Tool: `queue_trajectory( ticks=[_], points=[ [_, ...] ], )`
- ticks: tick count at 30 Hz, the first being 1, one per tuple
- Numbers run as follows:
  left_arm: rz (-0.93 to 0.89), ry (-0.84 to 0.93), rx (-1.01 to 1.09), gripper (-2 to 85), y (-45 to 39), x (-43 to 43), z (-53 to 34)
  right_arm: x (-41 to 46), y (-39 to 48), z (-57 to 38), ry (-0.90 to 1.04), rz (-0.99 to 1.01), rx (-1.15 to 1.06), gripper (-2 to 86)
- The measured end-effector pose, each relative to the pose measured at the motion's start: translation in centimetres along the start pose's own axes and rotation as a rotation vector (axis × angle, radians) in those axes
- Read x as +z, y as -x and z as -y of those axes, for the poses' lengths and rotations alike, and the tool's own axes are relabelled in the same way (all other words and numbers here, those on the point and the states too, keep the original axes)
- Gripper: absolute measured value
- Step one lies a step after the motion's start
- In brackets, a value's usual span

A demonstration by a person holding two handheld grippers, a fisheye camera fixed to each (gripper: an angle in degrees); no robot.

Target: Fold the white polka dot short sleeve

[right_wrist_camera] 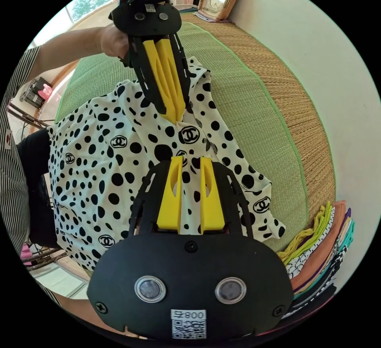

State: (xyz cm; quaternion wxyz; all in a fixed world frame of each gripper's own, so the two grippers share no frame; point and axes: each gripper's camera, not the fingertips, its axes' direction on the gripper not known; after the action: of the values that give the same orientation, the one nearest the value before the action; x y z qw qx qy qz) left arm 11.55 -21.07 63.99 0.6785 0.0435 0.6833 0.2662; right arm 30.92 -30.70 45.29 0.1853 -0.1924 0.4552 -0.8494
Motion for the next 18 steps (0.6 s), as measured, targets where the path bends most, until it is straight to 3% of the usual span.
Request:
queue_trajectory(
  ticks=[4,10,14,16,18],
  points=[
    [-0.087,-0.026,-0.031,2.7,2.4,0.1,-0.3,1.3,-0.6,0.1,0.024,0.027,-0.032,3.0],
    [0.112,-0.070,0.115,7.3,1.0,0.1,1.1,2.2,-2.8,1.3,0.082,0.136,-0.096,1.6],
    [0.185,0.117,0.218,3.7,1.0,4.2,3.5,2.4,-4.6,2.0,0.120,0.247,-0.120,1.8],
    [0.135,0.158,0.243,2.3,1.6,4.7,3.9,2.8,-6.2,2.3,0.140,0.387,-0.124,2.3],
    [-0.068,0.177,0.232,1.5,3.9,4.5,4.3,3.3,-7.6,2.5,0.147,0.448,-0.099,2.8]
  ],
)
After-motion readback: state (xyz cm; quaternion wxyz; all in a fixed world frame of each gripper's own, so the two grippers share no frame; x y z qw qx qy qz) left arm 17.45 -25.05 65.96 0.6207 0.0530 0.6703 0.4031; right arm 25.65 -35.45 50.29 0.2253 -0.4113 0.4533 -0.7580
